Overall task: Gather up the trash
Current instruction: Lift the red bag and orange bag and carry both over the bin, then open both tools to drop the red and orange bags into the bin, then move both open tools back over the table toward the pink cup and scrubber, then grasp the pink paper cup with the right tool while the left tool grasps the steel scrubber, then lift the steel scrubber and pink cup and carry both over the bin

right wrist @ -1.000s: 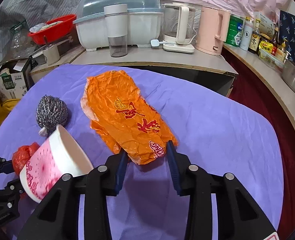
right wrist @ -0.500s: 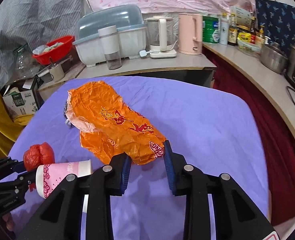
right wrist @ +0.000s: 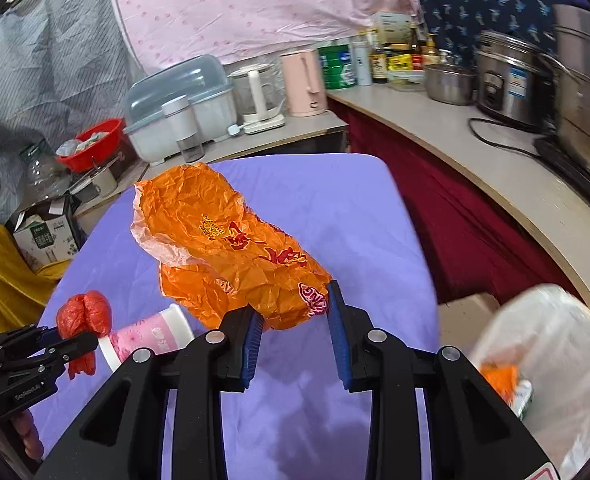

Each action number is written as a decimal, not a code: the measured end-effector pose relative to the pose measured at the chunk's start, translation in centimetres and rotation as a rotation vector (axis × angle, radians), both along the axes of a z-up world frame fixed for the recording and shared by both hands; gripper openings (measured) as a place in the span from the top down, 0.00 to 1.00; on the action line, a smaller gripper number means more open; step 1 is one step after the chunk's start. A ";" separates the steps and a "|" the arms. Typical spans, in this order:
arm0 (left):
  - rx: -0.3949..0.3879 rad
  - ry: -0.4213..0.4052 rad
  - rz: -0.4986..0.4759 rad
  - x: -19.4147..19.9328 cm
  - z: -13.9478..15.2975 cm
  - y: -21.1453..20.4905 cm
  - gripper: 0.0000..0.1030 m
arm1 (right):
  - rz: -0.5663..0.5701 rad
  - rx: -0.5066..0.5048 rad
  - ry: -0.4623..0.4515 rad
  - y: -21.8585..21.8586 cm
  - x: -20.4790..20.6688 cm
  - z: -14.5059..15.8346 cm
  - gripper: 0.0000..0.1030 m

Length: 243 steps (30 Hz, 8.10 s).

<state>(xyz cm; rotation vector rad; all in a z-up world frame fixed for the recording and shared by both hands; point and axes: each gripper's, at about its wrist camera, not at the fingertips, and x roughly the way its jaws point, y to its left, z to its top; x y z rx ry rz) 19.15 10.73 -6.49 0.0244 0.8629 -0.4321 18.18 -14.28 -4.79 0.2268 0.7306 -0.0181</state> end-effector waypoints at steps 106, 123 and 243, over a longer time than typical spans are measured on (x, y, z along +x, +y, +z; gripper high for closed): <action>0.083 -0.018 -0.317 -10.5 0.6 -29.9 0.35 | -0.540 -0.003 -0.035 -19.8 -21.4 -1.0 0.44; 0.025 -0.032 -0.197 -8.9 2.1 -23.9 0.25 | -0.467 -0.043 -0.060 -15.6 -19.7 0.9 0.34; 0.072 -0.083 0.237 9.5 1.2 2.5 0.54 | -0.098 0.044 -0.056 4.4 -2.5 0.8 0.35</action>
